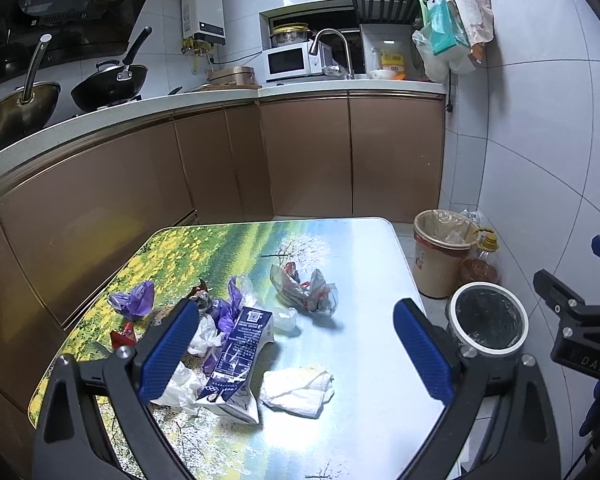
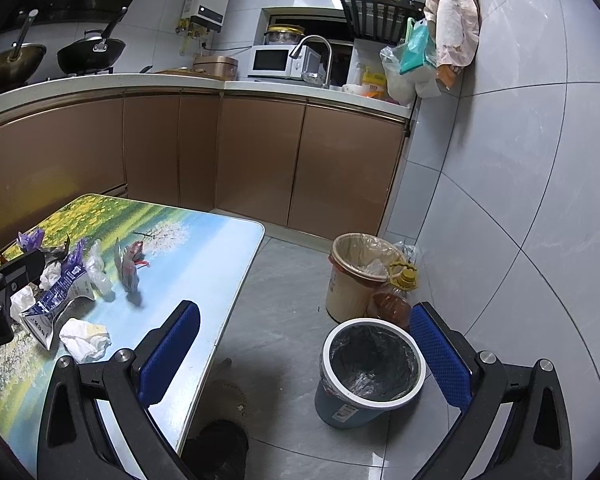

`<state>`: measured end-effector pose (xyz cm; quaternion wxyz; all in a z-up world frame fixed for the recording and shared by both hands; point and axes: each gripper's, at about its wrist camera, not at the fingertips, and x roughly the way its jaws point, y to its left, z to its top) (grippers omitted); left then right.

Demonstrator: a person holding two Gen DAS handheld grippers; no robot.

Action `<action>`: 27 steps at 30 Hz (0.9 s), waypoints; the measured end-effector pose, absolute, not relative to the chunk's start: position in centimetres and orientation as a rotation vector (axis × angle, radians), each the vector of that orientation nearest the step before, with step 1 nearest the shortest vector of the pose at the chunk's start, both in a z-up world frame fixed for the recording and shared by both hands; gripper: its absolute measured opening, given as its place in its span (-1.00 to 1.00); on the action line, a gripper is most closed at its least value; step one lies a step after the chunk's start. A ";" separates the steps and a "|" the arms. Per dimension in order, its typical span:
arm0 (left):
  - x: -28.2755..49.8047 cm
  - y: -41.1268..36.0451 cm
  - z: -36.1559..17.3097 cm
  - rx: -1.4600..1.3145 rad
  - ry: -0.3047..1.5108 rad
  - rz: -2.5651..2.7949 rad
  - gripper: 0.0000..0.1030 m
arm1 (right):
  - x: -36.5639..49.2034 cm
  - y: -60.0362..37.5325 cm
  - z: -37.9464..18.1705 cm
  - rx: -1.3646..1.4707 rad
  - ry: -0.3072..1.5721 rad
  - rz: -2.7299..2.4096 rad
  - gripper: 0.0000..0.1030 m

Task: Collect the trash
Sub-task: 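Grasp the white tissue on the table with the right gripper and lift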

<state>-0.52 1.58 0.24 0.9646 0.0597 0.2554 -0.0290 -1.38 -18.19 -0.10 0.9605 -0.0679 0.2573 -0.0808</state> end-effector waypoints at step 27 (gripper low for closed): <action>0.7 18.1 -5.6 -0.074 0.672 -0.009 0.63 | 5.4 -7.6 -3.8 -0.085 0.760 0.400 0.67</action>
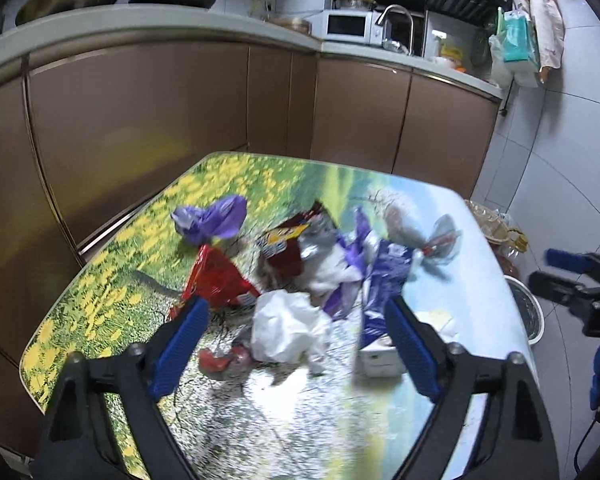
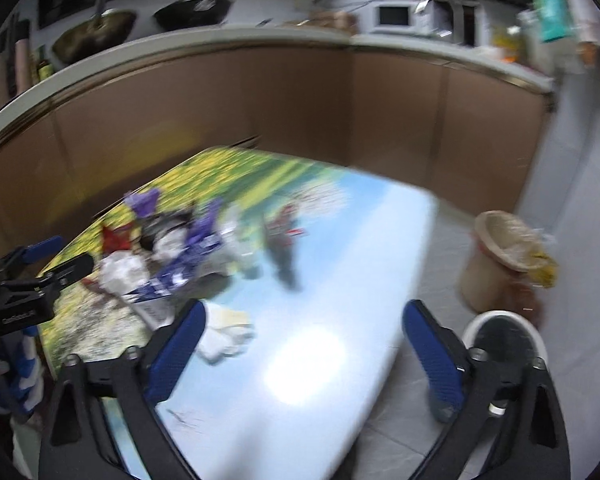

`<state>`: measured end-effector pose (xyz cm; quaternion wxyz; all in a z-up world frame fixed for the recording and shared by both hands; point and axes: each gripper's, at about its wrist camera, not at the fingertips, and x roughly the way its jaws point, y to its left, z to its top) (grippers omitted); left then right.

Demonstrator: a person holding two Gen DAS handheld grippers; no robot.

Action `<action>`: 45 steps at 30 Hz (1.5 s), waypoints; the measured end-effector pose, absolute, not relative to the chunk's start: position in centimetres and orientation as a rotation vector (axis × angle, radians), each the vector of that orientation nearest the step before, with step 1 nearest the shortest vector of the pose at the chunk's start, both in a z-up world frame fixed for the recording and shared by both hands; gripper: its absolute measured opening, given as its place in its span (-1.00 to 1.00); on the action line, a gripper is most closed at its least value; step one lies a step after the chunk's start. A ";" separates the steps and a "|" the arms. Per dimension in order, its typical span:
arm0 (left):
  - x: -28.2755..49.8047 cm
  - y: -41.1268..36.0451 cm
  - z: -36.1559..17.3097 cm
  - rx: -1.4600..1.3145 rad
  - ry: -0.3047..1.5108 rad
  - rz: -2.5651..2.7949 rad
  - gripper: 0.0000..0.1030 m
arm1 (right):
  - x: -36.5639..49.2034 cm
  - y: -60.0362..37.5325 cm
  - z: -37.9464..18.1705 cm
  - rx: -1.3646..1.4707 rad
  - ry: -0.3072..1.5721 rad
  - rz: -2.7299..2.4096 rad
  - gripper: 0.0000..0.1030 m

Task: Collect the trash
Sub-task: 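Grasp the white tissue on the table with the right gripper and lift, then carry the tissue over the bin and open the right gripper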

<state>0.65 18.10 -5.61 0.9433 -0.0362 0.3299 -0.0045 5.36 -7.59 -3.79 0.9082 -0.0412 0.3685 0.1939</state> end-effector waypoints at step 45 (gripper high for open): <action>12.3 -9.3 -2.0 0.074 0.745 -0.554 -0.87 | 7.5 -30.3 -10.0 0.214 0.832 0.126 -0.88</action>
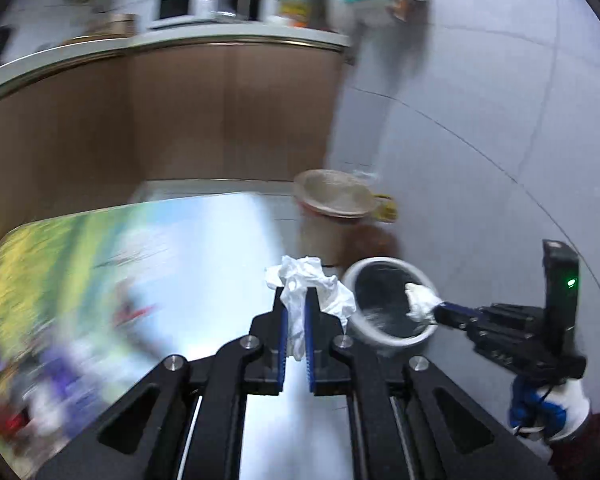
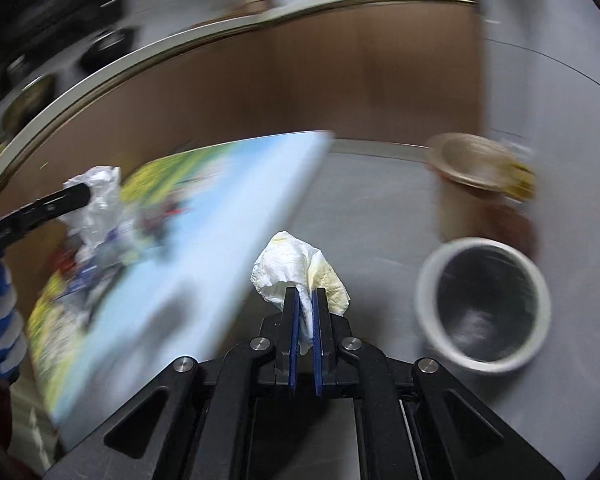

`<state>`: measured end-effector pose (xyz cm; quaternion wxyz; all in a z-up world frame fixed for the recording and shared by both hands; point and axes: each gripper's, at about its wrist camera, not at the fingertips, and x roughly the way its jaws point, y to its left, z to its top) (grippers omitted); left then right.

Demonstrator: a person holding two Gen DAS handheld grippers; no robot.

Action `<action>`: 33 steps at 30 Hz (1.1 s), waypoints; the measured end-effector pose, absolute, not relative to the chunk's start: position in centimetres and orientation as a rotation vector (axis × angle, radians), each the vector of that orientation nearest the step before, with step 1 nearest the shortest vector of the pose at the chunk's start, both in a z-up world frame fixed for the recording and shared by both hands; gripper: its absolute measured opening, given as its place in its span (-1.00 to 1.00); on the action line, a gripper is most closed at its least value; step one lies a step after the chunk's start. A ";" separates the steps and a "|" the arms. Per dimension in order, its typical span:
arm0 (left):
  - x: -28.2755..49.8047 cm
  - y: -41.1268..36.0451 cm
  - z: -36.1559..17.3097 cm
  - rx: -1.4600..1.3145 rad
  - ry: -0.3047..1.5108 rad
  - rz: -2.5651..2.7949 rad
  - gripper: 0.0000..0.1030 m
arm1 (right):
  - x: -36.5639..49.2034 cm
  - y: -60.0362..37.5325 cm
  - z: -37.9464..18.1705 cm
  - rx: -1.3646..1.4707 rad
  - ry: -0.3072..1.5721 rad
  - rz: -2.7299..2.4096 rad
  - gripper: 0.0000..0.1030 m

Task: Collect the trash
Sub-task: 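Carry the tissue over the bin and open the right gripper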

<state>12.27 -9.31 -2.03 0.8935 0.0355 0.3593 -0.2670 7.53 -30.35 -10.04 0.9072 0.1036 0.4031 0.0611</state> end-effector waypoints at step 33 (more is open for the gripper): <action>21.0 -27.6 -6.0 0.048 0.844 -0.744 -0.16 | 11.3 -42.6 -12.0 0.232 0.833 -0.176 -0.10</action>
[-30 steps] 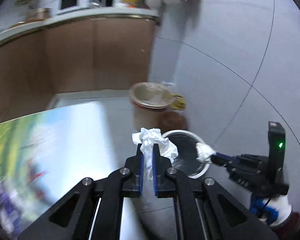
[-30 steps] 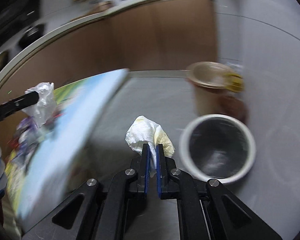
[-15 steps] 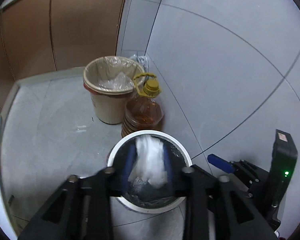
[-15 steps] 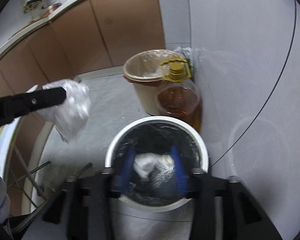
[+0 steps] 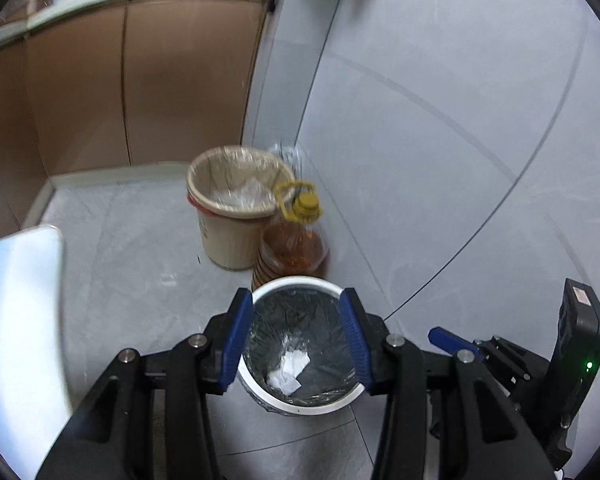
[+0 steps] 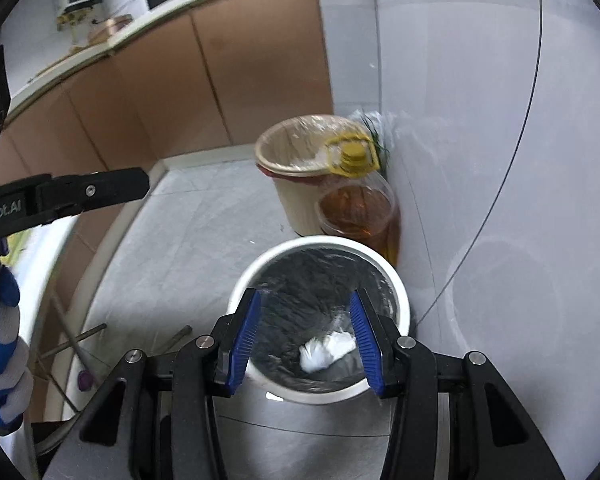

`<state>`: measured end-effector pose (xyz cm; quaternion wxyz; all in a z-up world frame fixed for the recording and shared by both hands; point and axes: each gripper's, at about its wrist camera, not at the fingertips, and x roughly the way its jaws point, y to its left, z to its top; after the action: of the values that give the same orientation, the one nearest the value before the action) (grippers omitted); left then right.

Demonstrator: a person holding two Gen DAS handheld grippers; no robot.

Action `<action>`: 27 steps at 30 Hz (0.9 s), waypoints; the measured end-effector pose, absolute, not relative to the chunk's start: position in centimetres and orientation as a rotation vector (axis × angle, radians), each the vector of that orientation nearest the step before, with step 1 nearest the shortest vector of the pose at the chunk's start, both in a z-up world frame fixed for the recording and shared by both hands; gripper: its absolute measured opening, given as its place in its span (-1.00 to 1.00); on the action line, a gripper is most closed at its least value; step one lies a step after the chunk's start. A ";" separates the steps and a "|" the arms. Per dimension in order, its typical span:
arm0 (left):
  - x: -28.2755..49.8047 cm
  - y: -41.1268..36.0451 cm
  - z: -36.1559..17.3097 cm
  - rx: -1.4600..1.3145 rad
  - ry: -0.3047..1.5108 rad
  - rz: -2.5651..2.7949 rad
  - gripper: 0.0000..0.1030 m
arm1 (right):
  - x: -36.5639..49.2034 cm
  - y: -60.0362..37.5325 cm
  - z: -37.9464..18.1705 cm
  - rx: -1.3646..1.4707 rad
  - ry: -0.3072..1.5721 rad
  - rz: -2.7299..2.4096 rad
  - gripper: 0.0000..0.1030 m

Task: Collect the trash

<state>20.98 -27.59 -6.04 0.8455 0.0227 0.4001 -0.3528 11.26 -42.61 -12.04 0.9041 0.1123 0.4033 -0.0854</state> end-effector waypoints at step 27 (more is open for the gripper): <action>8.4 15.5 0.6 -0.084 0.585 -0.304 0.03 | 10.2 -12.9 1.6 0.045 0.701 0.283 0.11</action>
<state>8.43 15.47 0.59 0.9453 -0.0413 0.2871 -0.1491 10.16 -12.95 1.56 0.9292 0.0222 0.3421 0.1382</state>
